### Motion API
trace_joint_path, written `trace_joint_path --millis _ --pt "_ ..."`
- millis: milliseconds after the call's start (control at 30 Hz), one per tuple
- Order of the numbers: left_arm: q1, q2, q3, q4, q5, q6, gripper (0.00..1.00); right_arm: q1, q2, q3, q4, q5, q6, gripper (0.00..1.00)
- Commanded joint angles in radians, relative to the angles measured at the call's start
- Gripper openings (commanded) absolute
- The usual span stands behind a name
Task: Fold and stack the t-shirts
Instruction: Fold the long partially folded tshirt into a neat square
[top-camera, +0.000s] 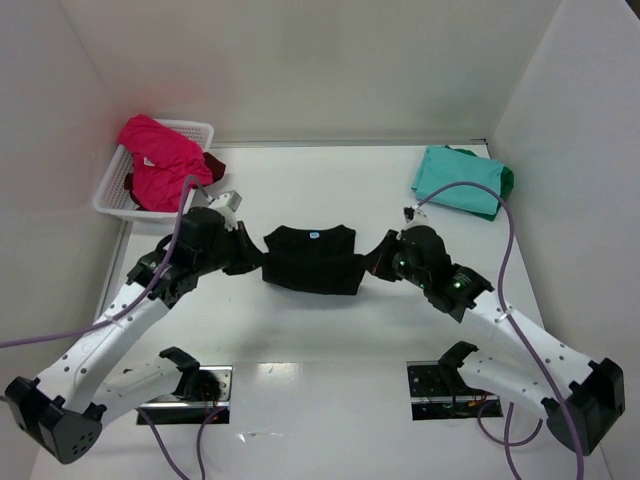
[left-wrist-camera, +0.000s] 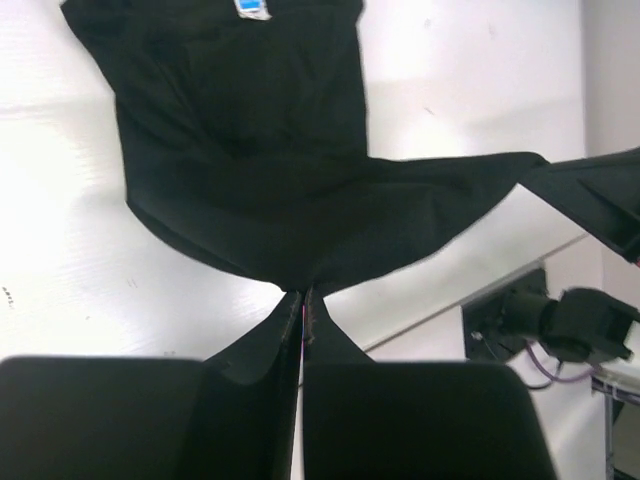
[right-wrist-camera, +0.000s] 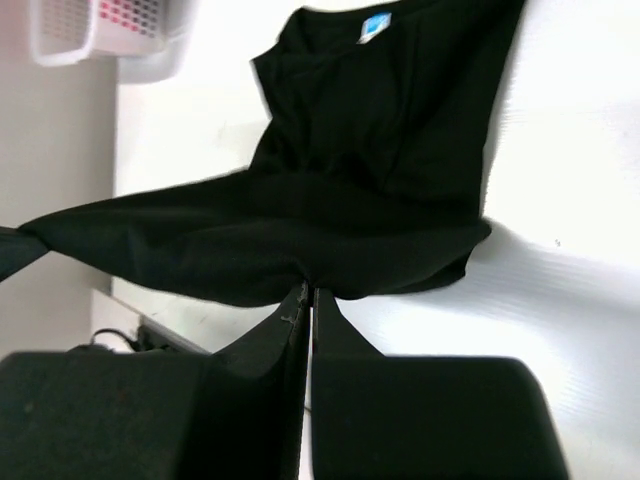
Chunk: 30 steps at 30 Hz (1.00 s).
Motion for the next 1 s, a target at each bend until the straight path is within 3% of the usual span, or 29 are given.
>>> trace_joint_path --millis 0,500,800,967 --pt "-0.001 0.085 0.028 0.007 -0.057 -0.017 0.00 0.010 0.100 0.072 0.015 0.046 -0.030 0.00" --pt "0.168 0.498 0.223 0.146 -0.111 0.112 0.00 -0.178 0.516 0.330 0.193 -0.033 -0.192 0.00" --pt "0.286 0.748 0.316 0.244 -0.019 0.125 0.00 -0.238 0.826 0.494 0.277 -0.109 -0.230 0.00" --pt "0.306 0.901 0.463 0.253 -0.007 0.143 0.00 -0.303 0.937 0.621 0.286 -0.139 -0.241 0.00"
